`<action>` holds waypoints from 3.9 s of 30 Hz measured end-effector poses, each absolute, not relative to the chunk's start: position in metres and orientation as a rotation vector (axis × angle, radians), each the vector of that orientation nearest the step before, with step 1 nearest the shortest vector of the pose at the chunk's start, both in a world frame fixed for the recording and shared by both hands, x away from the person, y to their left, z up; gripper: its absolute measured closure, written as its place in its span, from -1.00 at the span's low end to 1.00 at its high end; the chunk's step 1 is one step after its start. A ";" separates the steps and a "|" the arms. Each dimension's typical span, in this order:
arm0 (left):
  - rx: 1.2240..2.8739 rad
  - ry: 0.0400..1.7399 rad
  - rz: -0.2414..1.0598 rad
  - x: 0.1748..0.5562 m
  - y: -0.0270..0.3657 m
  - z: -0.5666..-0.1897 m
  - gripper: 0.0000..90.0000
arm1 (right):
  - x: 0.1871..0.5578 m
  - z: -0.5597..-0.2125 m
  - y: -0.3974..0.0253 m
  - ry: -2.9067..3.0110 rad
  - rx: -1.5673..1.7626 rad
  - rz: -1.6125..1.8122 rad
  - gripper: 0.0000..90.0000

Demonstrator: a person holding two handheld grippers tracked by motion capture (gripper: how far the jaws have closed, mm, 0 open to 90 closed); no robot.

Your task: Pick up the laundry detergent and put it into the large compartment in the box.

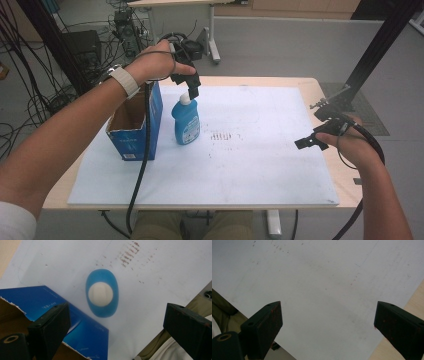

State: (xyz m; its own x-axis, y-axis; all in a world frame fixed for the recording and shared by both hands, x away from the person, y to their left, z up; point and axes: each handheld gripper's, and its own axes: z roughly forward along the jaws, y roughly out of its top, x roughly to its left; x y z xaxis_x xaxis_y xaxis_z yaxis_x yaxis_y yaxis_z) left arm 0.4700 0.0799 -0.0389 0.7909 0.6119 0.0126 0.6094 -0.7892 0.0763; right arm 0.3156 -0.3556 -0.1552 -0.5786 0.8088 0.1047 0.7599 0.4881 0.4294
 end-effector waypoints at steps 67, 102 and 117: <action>2.883 1.110 -0.024 0.497 0.086 -0.097 -0.81 | 0.318 -0.166 -0.359 2.620 1.399 0.678 -0.82; 2.879 1.130 -0.038 0.498 0.087 -0.103 -0.80 | 0.317 -0.163 -0.358 2.616 1.396 0.678 -0.82; 2.873 1.135 -0.042 0.499 0.090 -0.103 -0.80 | 0.318 -0.162 -0.358 2.614 1.392 0.680 -0.82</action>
